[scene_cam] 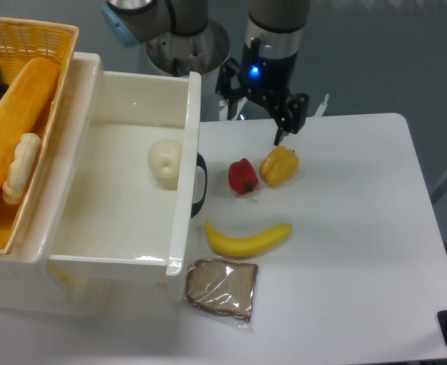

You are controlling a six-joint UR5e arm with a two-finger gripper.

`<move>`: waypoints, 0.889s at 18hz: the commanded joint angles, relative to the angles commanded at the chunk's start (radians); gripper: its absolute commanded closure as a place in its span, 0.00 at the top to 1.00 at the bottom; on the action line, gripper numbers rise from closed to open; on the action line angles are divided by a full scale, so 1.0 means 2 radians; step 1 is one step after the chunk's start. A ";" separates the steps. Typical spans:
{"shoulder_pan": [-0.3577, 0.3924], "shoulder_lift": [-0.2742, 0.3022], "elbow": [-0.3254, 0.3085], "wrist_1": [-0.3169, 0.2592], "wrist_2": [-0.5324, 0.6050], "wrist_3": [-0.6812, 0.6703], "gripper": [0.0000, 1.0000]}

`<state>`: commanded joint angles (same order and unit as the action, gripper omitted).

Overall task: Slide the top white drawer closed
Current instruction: 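Raise the open gripper and swing it toward the drawer unit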

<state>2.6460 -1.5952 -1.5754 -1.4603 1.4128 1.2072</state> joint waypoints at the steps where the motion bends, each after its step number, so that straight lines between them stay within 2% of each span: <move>1: 0.001 -0.001 0.000 0.002 0.001 -0.001 1.00; 7: 0.007 -0.012 -0.002 0.002 0.009 -0.002 1.00; 9: 0.008 -0.021 -0.002 0.004 0.029 -0.007 1.00; 13: 0.021 -0.039 -0.002 0.017 0.033 -0.101 1.00; 16: 0.032 -0.049 -0.002 0.020 0.033 -0.120 1.00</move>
<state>2.7105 -1.6934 -1.5785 -1.4205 1.4788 0.9664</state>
